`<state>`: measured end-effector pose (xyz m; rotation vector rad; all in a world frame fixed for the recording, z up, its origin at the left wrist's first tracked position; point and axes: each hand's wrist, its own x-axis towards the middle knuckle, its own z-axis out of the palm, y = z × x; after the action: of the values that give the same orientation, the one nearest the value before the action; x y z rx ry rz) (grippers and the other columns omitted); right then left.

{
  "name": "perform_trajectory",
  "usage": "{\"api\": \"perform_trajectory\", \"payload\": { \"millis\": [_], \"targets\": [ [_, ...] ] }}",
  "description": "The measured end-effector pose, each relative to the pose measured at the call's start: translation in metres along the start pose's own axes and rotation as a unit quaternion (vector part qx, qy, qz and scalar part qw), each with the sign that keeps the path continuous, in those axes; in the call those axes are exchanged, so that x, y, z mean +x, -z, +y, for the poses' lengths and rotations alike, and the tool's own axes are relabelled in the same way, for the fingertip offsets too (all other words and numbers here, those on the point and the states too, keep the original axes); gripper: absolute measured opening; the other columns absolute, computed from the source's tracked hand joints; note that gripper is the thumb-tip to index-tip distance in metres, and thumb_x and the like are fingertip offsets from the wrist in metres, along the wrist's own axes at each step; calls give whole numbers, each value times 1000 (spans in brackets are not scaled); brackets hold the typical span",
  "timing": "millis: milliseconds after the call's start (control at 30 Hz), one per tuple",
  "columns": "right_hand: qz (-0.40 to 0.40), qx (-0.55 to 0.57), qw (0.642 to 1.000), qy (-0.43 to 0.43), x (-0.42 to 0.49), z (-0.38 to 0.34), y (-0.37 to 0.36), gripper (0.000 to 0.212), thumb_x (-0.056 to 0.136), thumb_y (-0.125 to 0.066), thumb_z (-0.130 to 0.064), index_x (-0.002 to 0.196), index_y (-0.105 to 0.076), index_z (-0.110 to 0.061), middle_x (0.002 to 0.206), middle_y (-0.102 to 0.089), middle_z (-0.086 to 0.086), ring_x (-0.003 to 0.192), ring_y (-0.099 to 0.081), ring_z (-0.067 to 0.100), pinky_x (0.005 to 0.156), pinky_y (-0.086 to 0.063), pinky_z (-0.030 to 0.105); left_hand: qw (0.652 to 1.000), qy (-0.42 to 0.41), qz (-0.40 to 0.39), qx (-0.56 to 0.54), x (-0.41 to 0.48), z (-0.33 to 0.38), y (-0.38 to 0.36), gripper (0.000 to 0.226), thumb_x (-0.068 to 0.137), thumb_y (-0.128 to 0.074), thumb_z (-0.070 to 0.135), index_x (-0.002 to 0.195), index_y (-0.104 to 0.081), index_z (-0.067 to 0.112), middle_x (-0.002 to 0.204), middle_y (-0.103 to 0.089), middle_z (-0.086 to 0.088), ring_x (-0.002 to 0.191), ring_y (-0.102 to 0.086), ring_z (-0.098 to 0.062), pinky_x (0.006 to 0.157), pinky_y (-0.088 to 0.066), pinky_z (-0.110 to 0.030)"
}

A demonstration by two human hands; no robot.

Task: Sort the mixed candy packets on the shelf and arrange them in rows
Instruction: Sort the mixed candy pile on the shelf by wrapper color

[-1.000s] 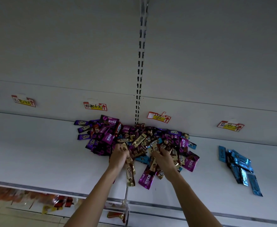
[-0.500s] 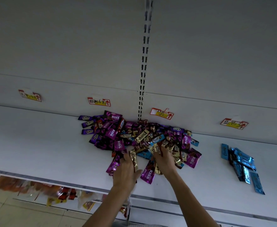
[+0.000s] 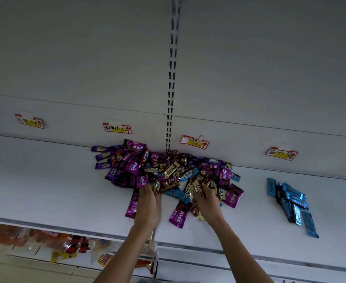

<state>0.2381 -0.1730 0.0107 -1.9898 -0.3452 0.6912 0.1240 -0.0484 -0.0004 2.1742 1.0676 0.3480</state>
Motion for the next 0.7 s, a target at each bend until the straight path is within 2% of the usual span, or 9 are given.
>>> {"api": "perform_trajectory", "payload": {
  "millis": [133,233,367,400,467,533,633,667,700],
  "targets": [
    [1,-7,1000,7,-2,4,3,8,95,-44,-10,98,-51,-5,66,-57,5,45,-47,9,40,-35,18,999,8,-6,-42,10,7,2,41,97,-41,11,136,-32,5,126,-45,-18,98,-53,-20,71,-39,-20],
    [-3,4,1000,1,-3,5,4,14,95,-46,-10,106,-52,-4,68,-59,6,43,-48,6,40,-36,18,998,14,-39,-51,17,10,-1,43,97,-39,9,139,-30,11,128,-43,-16,99,-50,-17,77,-41,-22],
    [2,14,1000,-4,-6,6,7,28,95,-48,-14,122,-49,-8,71,-61,6,47,-49,9,40,-36,18,988,81,-48,-124,22,19,-6,42,94,-36,5,135,-34,10,119,-50,-15,97,-54,-24,87,-49,-39],
    [2,17,1000,-4,-7,6,9,27,95,-47,-14,121,-49,-9,71,-61,5,47,-48,8,40,-36,18,982,101,-45,-153,22,20,-7,39,92,-36,3,131,-36,9,110,-55,-15,88,-56,-24,81,-51,-41],
    [1,23,1000,0,-8,7,11,24,95,-47,-12,118,-50,-8,69,-59,4,45,-47,7,40,-37,18,967,145,-41,-207,24,25,-5,32,90,-38,2,122,-39,9,93,-59,-14,68,-55,-19,57,-49,-30],
    [0,22,1000,1,-10,9,12,22,95,-48,-13,117,-51,-8,71,-61,6,46,-47,9,41,-37,19,953,175,-39,-245,26,29,-4,33,90,-47,9,121,-38,10,97,-60,-14,69,-57,-19,50,-45,-24],
    [2,14,1000,-2,-9,10,14,23,94,-49,-13,117,-51,-9,76,-63,9,48,-48,13,41,-38,21,976,115,-27,-181,24,29,-11,67,81,-70,21,134,-33,3,125,-49,-16,112,-52,-29,89,-48,-37],
    [1,12,1000,-3,-10,10,15,23,94,-49,-13,116,-51,-10,76,-63,9,49,-48,13,42,-39,21,984,90,-24,-155,21,30,-14,75,79,-73,20,137,-30,1,132,-44,-18,122,-45,-32,99,-42,-37],
    [-1,10,1000,-3,-10,10,16,23,94,-49,-13,116,-50,-10,76,-63,7,49,-49,13,42,-39,21,987,80,-28,-136,18,32,-15,78,79,-73,18,139,-26,0,136,-39,-19,127,-39,-32,100,-38,-35]
  ]
}}
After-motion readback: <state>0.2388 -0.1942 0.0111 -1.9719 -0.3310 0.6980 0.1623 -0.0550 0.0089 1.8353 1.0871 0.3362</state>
